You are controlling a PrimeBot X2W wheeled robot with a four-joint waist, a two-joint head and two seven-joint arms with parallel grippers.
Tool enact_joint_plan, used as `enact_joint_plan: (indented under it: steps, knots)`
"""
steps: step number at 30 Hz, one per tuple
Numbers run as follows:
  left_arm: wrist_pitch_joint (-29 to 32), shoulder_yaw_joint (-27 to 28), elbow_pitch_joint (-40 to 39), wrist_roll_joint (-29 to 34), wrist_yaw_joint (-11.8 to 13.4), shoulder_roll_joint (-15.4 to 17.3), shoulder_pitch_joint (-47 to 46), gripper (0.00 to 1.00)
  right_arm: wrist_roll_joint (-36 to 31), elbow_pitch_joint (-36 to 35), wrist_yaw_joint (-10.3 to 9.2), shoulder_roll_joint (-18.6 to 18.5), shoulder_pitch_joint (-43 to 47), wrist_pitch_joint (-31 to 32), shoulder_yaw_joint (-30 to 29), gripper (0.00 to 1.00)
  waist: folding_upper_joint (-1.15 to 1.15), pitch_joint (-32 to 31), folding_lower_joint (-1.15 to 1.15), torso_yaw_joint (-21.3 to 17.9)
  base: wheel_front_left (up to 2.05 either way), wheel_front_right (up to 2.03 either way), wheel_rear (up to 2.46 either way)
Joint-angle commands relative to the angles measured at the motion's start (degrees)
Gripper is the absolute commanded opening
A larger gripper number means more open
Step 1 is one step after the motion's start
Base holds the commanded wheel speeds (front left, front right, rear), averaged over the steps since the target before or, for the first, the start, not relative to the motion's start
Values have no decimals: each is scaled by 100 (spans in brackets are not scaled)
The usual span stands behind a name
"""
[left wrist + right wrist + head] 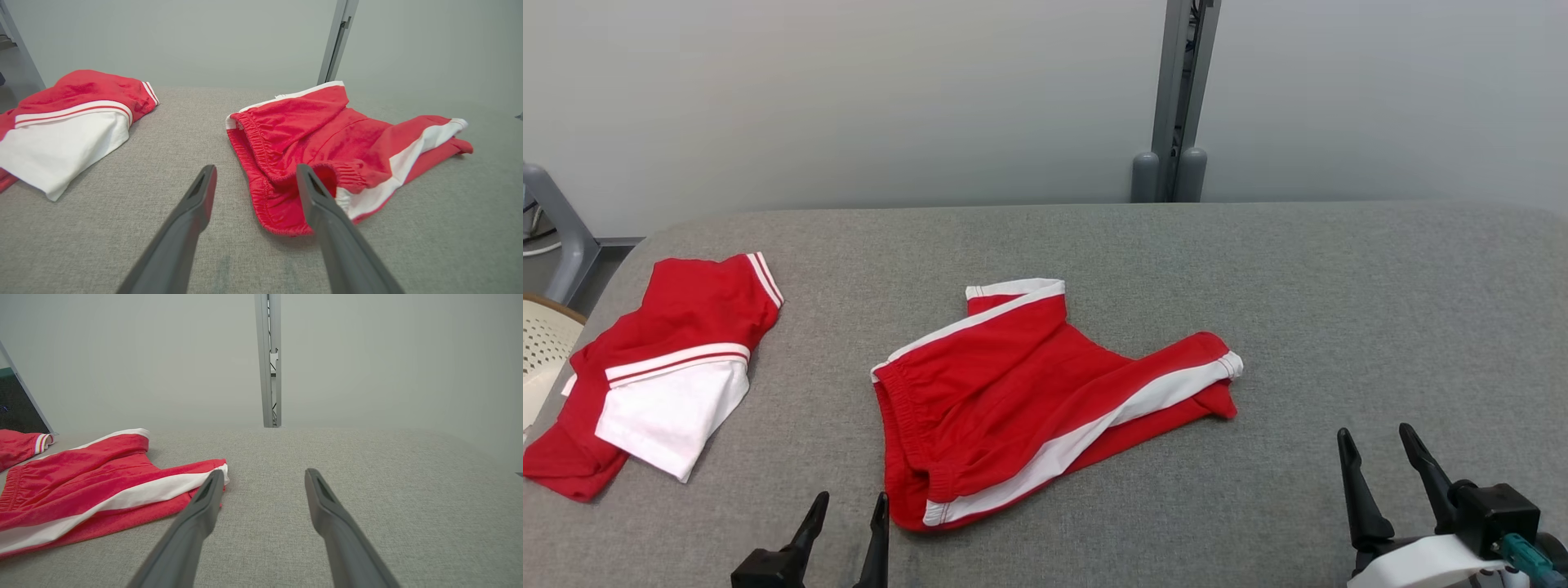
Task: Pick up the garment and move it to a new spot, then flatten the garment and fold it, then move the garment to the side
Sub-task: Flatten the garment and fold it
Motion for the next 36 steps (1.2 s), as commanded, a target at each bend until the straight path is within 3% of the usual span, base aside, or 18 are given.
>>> enact_joint_plan:
  steps: [1,5,17,25,26,28,29,30,36]
  knots:
    - [-11,16,-17,-16,28,22,56,100,32,-27,1,-29,47,-1,3,100,0,9,0,-1,0,0,0]
    - [-11,-16,-48,-33,34,22,21,100,19,-37,1,-29,39,-1,15,100,0,59,0,-3,0,0,0]
    - [-11,-703,62,-594,-400,23,-229,100,-2,13,1,-29,-208,0,136,100,0,490,0,-33,0,0,0]
    - [-11,-826,183,-750,-485,22,-354,100,-20,40,1,-29,-340,0,149,100,0,657,0,-44,0,0,0]
    - [-11,-823,181,-746,-490,22,-365,89,-17,38,1,-29,-350,0,150,100,0,669,0,-45,0,0,0]
    - [-11,-860,225,-694,-510,22,-401,8,0,19,1,-29,-360,0,157,100,0,701,0,-48,0,0,0]
    - [-11,-860,225,-694,-510,22,-401,8,0,19,1,-29,-360,0,157,100,0,701,0,-48,0,0,0]
    - [-12,-864,231,-691,-515,23,-425,0,11,11,1,-29,-363,0,160,100,0,720,0,-47,0,0,0]
    - [-11,-656,107,-693,-511,22,-557,0,128,2,1,-28,-513,0,375,100,0,877,0,25,0,0,0]
